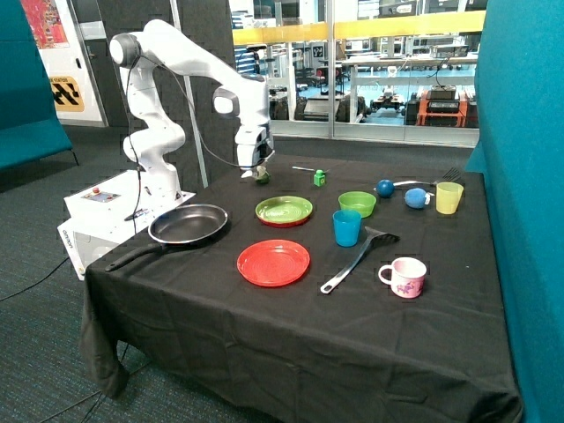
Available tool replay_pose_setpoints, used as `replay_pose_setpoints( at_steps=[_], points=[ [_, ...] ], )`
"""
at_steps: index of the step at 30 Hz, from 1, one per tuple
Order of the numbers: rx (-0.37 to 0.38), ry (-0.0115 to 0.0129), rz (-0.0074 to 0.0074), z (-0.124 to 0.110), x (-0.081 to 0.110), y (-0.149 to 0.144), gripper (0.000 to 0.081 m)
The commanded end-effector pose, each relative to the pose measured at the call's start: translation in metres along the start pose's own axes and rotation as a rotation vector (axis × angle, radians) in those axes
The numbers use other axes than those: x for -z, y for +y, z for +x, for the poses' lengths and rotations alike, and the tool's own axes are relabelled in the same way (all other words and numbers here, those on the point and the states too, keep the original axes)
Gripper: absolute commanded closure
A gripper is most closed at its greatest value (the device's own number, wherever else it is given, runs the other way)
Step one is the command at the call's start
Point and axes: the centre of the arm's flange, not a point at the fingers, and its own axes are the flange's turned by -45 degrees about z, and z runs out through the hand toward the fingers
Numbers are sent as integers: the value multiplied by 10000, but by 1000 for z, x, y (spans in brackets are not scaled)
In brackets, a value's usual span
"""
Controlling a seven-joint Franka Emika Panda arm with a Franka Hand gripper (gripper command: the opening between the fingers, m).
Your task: Cook the vegetables
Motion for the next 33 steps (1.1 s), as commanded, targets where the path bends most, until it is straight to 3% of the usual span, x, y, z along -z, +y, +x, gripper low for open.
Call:
replay_pose_setpoints(
  at_steps=[1,11,22,33],
  points=[
    [-640,65,-82,-31,-10,42,808],
    [-1046,66,-80,-53,-19,72,808],
    [-2117,71,-77,-75,-33,115,808],
    [-2233,71,-76,-108,-53,136,808]
  ],
)
